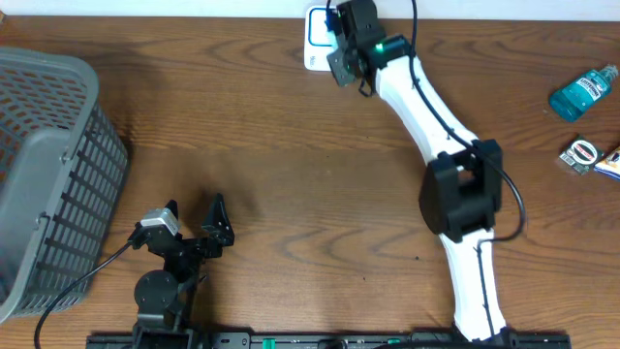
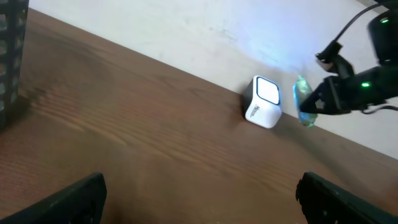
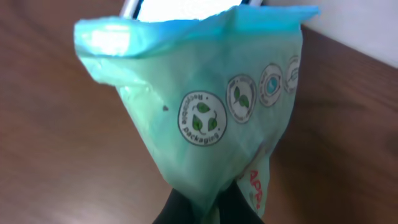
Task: Scan the item barcode
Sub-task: 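Hold the wipes pack up to the scanner face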
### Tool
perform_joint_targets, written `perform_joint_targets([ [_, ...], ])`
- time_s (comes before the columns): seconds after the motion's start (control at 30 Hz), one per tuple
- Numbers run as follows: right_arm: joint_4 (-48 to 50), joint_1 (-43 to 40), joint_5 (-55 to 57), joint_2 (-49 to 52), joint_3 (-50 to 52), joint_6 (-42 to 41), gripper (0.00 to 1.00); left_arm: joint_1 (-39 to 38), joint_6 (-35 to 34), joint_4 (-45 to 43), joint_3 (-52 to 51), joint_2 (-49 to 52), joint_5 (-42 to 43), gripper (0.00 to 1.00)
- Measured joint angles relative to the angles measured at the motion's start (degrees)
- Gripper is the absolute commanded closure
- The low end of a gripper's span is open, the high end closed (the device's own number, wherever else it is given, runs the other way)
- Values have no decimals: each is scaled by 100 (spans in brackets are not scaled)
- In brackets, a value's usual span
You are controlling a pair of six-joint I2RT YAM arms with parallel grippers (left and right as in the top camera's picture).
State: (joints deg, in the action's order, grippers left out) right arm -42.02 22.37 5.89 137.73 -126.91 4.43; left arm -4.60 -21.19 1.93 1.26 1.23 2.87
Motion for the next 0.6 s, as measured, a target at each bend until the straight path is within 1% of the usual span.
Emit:
perform_joint_targets([
  [0.03, -50, -17, 15, 160, -203, 2, 99, 0, 0, 2, 0, 0, -2, 2],
  [0.07, -260, -35, 37, 411, -599, 22, 99, 0, 0, 0, 0, 0, -2, 2],
  [0.13, -369, -44, 72, 870, -1244, 44, 99, 0, 0, 0, 0, 0, -2, 2],
  [0.2, -501, -33, 116, 1222, -1674, 61, 99, 0, 0, 0, 0, 0, -2, 2],
  [0.3, -540, -9, 205, 1462, -1856, 59, 99, 0, 0, 2, 0, 0, 0, 2],
  [0.47, -566, 7, 337, 1471, -1971, 59, 99, 0, 0, 0, 0, 0, 0, 2],
  [0.6, -927, 9, 407, 1471, -2159, 55, 99, 0, 0, 2, 0, 0, 0, 2],
])
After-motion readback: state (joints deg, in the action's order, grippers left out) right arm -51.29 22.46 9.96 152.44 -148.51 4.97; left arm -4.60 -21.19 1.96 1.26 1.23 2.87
